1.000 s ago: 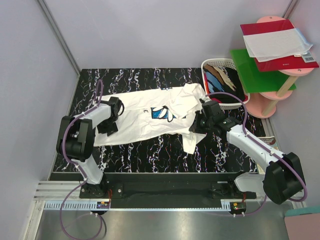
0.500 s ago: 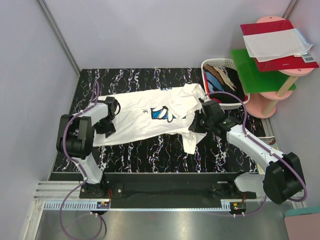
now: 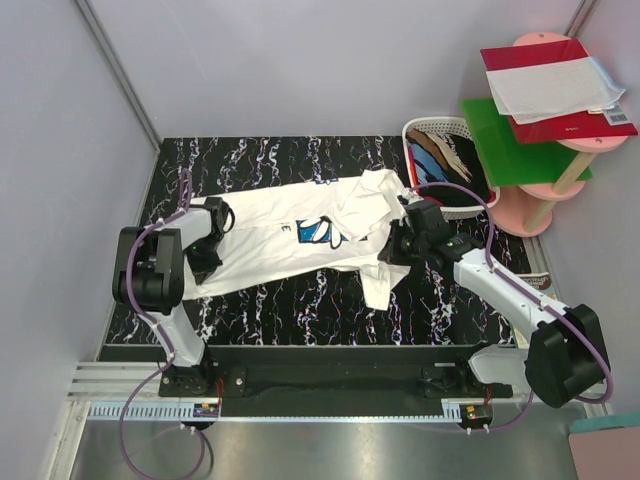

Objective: Fold and stack the t-shirts
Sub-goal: Fold the tshirt

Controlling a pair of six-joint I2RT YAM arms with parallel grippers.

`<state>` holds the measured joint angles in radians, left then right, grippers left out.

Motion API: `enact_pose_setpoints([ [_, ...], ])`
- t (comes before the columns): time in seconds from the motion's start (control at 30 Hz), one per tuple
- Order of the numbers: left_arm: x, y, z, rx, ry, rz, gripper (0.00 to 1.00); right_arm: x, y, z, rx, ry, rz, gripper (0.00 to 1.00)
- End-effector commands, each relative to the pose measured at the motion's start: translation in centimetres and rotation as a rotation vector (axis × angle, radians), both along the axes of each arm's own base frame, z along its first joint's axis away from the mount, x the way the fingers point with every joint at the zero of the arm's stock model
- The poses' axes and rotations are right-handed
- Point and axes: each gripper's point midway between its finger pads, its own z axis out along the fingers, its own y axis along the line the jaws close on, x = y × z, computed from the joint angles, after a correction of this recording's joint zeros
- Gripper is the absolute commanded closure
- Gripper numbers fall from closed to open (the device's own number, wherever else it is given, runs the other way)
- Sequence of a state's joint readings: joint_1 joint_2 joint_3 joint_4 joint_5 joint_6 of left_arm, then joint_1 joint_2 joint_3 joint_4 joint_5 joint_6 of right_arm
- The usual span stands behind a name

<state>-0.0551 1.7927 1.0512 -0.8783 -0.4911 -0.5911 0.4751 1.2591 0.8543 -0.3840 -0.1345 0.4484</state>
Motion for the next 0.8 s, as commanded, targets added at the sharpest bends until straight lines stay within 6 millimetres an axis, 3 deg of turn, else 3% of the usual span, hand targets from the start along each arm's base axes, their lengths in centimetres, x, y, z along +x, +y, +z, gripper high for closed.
enact_pose_setpoints([
  [0.0,-0.6,-1.3,-1.0,-0.081,-0.023,0.025,0.73,1.6,0.0,1.6,0.019,-0.066,-0.002,1.00],
  [0.17,0.7,-1.6,0.6,-0.094,-0.116,0.007,0.51,2.3,-1.0,1.2,-0.017,-0.080,-0.037,1.00],
  [0.23,1.3,-2.1,1.1,-0.126,-0.135,-0.009,0.32,2.4,-1.2,0.9,-0.014,-0.068,-0.031,1.00],
  [0.3,2.2,-2.8,2.2,-0.154,-0.190,-0.029,0.24,2.1,-1.1,1.0,-0.001,-0.062,-0.027,1.00],
  [0.33,2.6,-3.0,2.8,-0.159,-0.216,-0.034,0.14,1.9,-1.0,0.9,0.008,-0.056,-0.022,1.00],
  [0.43,3.9,-3.4,5.6,-0.165,-0.326,-0.058,0.11,1.3,-1.0,0.6,0.024,-0.036,-0.034,1.00],
  [0.53,5.1,-3.0,7.5,-0.141,-0.391,-0.063,0.24,0.9,-1.0,-0.5,0.020,-0.007,-0.032,1.00],
  [0.57,6.1,-2.9,8.0,-0.134,-0.413,-0.059,0.50,0.8,-1.0,-0.7,0.021,0.002,-0.029,1.00],
  [0.63,7.4,-3.1,8.3,-0.137,-0.423,-0.066,0.91,0.4,-0.8,-1.4,0.024,0.024,-0.013,1.00],
  [0.67,8.8,-3.3,8.4,-0.145,-0.428,-0.067,1.00,0.1,-0.8,-1.7,0.024,0.036,-0.009,1.00],
  [0.73,10.5,-3.6,8.5,-0.147,-0.429,-0.076,1.00,-0.2,-0.8,-2.1,0.026,0.052,-0.011,1.00],
  [0.77,12.4,-3.6,8.4,-0.139,-0.431,-0.077,1.00,-0.3,-0.8,-2.4,0.027,0.059,-0.012,1.00],
])
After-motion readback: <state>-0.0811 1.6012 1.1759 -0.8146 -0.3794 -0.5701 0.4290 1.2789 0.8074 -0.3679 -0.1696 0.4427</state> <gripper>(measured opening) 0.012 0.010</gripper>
